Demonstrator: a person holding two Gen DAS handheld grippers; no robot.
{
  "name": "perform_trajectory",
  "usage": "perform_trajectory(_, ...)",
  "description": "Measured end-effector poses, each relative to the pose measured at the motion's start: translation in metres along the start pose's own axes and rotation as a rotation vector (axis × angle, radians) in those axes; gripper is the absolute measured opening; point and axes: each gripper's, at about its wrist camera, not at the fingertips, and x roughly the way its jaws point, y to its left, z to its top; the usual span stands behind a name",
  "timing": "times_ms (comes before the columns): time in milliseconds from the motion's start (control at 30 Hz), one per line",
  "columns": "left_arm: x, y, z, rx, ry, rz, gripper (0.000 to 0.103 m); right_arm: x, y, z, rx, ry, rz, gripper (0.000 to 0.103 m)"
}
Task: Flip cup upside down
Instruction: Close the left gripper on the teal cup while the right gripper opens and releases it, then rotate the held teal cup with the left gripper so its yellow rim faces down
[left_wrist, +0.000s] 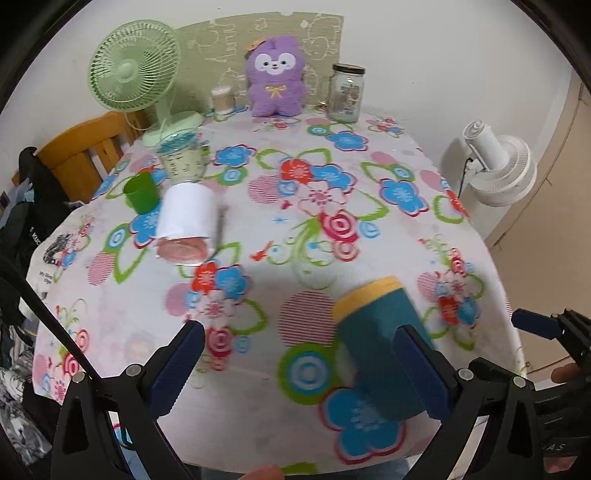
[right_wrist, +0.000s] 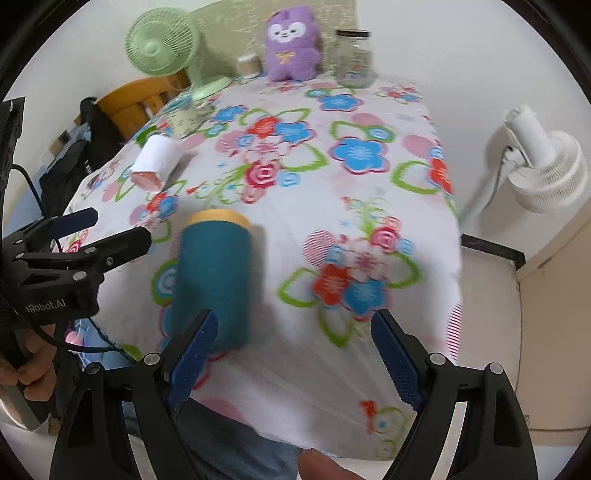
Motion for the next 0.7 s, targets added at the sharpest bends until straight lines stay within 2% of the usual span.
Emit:
perform_trajectory(333, 0.023, -0.038, 0.001, -0.004, 0.056, -0.031, 0.103, -0.004, -0.046, -0.012, 0.056, -0.021, -0.032, 0.087)
perform_trajectory(700, 0.056, -0.061, -0.001, 0.009, 0.135, -0.029, 0.103, 0.01, -0.071, -0.017, 0.083, -0.004, -0.039, 0.087)
